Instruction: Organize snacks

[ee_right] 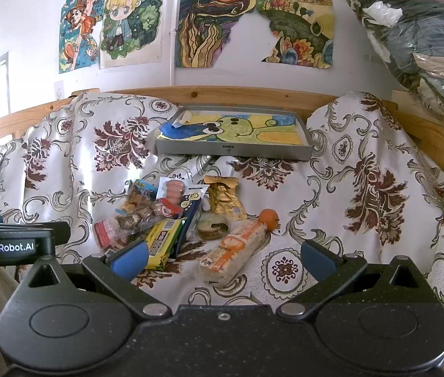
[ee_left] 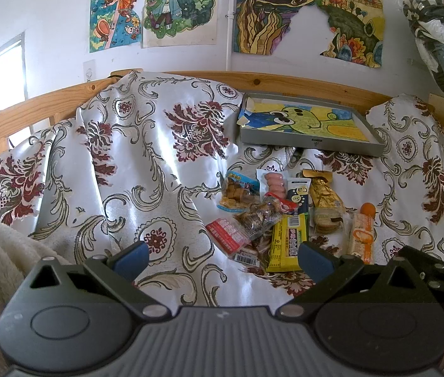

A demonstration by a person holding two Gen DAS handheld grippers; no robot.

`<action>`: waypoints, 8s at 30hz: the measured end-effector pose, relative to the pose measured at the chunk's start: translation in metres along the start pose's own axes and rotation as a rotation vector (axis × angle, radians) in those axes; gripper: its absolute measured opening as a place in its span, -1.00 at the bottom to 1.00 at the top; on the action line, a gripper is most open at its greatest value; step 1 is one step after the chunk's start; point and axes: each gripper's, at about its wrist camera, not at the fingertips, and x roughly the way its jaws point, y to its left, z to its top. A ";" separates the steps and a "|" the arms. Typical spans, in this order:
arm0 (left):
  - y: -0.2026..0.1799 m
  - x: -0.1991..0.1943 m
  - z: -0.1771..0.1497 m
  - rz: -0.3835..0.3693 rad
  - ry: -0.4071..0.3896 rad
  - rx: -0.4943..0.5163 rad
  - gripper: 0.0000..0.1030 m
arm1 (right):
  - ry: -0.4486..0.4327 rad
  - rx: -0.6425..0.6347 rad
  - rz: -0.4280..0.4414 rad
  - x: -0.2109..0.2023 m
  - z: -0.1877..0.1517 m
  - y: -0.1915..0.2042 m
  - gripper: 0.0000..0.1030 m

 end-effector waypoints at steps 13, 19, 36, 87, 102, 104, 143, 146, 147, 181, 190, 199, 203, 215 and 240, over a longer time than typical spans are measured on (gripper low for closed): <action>0.000 0.000 0.000 0.000 0.001 0.000 0.99 | 0.002 -0.002 0.000 0.001 0.000 0.000 0.99; 0.000 0.000 0.000 0.000 0.001 0.000 0.99 | 0.003 -0.003 -0.001 0.001 0.000 0.001 0.99; -0.003 0.006 0.000 0.002 0.028 0.007 0.99 | 0.034 0.007 -0.021 0.006 0.002 0.002 0.99; -0.028 0.137 0.064 -0.037 0.217 0.218 0.99 | 0.218 -0.015 0.054 0.129 0.048 -0.026 0.99; -0.031 0.168 0.063 -0.071 0.259 0.225 0.99 | 0.296 0.034 0.049 0.172 0.034 -0.026 0.99; -0.031 0.172 0.062 -0.070 0.265 0.226 0.99 | 0.309 0.037 0.049 0.176 0.032 -0.025 0.99; -0.028 0.195 0.040 -0.402 0.449 0.024 0.63 | 0.398 0.071 0.068 0.183 0.023 -0.022 -0.09; -0.026 0.202 0.039 -0.414 0.470 -0.009 0.43 | 0.397 0.073 0.071 0.183 0.023 -0.023 -0.09; -0.026 0.204 0.039 -0.416 0.476 -0.016 0.33 | 0.398 0.075 0.072 0.183 0.023 -0.023 -0.09; -0.034 0.182 0.037 -0.434 0.492 -0.091 0.00 | 0.296 -0.121 0.002 0.167 0.021 -0.001 -0.29; -0.030 0.173 0.045 -0.450 0.397 -0.123 0.00 | 0.166 -0.290 -0.053 0.154 0.026 0.012 -0.33; -0.028 0.172 0.049 -0.445 0.351 -0.118 0.00 | 0.065 -0.491 -0.151 0.148 0.021 0.028 -0.34; -0.027 0.171 0.060 -0.445 0.290 -0.120 0.00 | 0.025 -0.492 -0.150 0.146 0.035 0.024 -0.34; -0.037 0.200 0.136 -0.431 0.073 -0.136 0.00 | -0.095 -0.519 -0.095 0.186 0.118 0.005 -0.33; -0.071 0.376 0.228 -0.340 0.127 -0.131 0.00 | -0.087 -0.291 -0.075 0.364 0.172 -0.056 -0.33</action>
